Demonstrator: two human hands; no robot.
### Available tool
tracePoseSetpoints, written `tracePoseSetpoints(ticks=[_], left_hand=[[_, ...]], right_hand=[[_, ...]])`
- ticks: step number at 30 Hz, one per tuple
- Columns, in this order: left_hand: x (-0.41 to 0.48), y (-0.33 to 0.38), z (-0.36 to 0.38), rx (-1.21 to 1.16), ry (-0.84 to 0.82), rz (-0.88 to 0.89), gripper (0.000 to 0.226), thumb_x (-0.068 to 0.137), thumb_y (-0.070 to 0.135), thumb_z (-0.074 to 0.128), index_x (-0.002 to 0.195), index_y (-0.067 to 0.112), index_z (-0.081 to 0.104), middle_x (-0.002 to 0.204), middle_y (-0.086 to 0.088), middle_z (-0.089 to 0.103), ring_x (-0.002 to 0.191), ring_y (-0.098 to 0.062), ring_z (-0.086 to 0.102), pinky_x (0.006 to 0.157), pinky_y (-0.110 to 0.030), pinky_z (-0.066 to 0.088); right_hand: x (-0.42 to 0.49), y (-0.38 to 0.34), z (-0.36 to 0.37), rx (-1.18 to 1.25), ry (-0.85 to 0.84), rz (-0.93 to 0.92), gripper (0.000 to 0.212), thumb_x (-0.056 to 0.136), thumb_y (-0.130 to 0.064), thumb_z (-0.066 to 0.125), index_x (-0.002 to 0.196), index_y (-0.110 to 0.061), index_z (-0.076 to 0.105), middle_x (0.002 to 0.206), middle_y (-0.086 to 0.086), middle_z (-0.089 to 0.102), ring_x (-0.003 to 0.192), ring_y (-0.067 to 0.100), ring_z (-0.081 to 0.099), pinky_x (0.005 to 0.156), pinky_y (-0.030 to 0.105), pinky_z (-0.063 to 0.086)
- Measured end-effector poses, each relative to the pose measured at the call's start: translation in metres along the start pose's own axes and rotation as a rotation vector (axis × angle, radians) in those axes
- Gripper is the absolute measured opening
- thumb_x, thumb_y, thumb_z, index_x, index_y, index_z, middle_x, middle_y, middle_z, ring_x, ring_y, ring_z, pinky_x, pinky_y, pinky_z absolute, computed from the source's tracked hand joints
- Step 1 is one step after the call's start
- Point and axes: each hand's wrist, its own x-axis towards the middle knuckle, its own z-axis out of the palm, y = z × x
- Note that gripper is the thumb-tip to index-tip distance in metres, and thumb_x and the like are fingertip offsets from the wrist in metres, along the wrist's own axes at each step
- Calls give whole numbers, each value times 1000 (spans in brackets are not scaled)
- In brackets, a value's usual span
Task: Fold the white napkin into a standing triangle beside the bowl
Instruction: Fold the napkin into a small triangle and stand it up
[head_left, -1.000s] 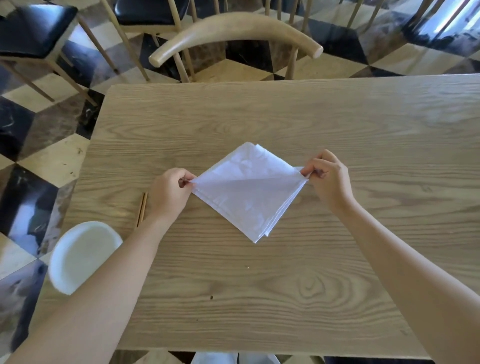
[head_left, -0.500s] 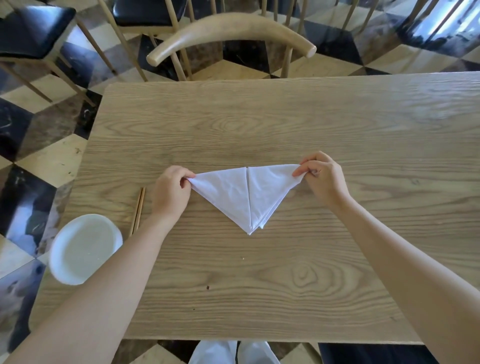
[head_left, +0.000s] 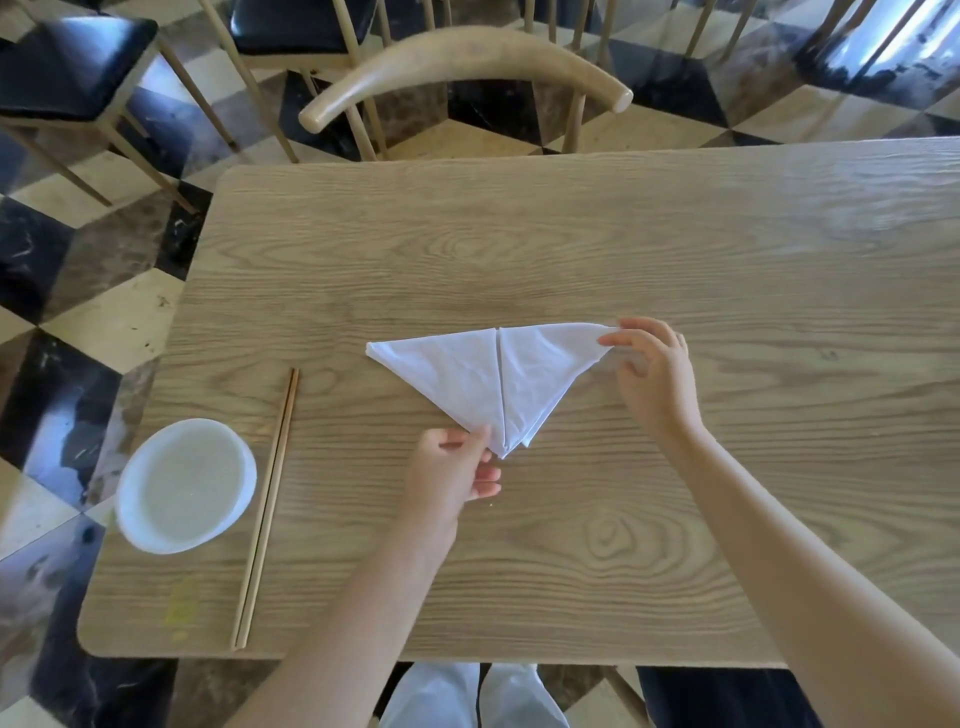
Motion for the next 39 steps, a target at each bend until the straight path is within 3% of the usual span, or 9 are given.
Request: tracePoseSetpoints(ticks=[6, 11, 20, 23, 25, 27, 30, 32, 39], left_hand=[[1, 5, 6, -20, -24, -19, 19, 84, 18, 67, 88, 1, 59, 76, -10, 64, 61, -18, 63, 54, -31, 59], [5, 0, 11, -85, 14, -62, 5, 84, 2, 61, 86, -3, 60, 80, -13, 65, 62, -20, 63, 58, -32, 60], [2, -8, 19, 6, 27, -13, 10, 84, 5, 63, 89, -3, 59, 75, -13, 67, 57, -19, 66, 49, -29, 56], [5, -4, 10, 210, 211, 192, 10, 85, 16, 58, 89, 9, 52, 82, -7, 61, 62, -24, 63, 51, -34, 51], [10, 3, 10, 424, 420, 624, 13, 88, 12, 49, 100, 8, 49, 97, -7, 55, 84, -25, 56, 67, -32, 42], [25, 5, 25, 621, 379, 945, 28, 89, 7, 39, 114, 1, 50, 110, -12, 57, 102, -23, 49, 84, -31, 39], [51, -14, 53, 1048, 258, 924, 56, 93, 31, 23, 138, 3, 37, 144, -16, 41, 136, -28, 34, 110, -48, 23], [63, -29, 59, 1195, 298, 862, 62, 94, 41, 18, 142, 5, 31, 150, -16, 31, 139, -29, 27, 110, -51, 15], [64, -31, 58, 1276, 319, 873, 62, 92, 36, 24, 144, 3, 26, 152, -17, 26, 140, -30, 24, 110, -52, 15]], right_hand=[[-38, -20, 12, 103, 87, 168, 23, 82, 4, 51, 93, -11, 65, 103, 2, 57, 91, 22, 57, 77, 26, 45], [-57, -46, 13, 117, -241, 426, 16, 83, -7, 52, 74, -4, 66, 61, 7, 70, 58, 22, 68, 68, 34, 56], [-68, -64, 18, 279, -443, 519, 22, 81, -4, 53, 69, -7, 72, 59, 9, 68, 48, 23, 66, 63, 38, 60], [-62, -62, 7, 85, -233, 392, 17, 85, -9, 50, 78, -10, 66, 70, 5, 66, 61, 21, 62, 60, 32, 50], [-46, -63, 3, -36, 16, 246, 16, 90, -11, 45, 89, -10, 61, 85, 3, 63, 81, 23, 56, 65, 29, 36], [-21, -62, 11, -80, 52, 22, 26, 94, -12, 39, 108, -9, 60, 109, 6, 62, 105, 24, 52, 76, 24, 34], [5, -48, 39, -201, -356, -329, 53, 93, -32, 23, 134, -10, 46, 142, 6, 47, 135, 19, 35, 112, 29, 21], [13, -25, 50, -426, -520, -466, 64, 91, -45, 12, 144, -16, 31, 153, -1, 30, 143, 14, 19, 119, 35, 9], [74, 33, -3, -755, -429, -431, 66, 88, -50, -1, 148, -25, 8, 157, -11, 7, 143, 7, -2, 117, 35, -6]])
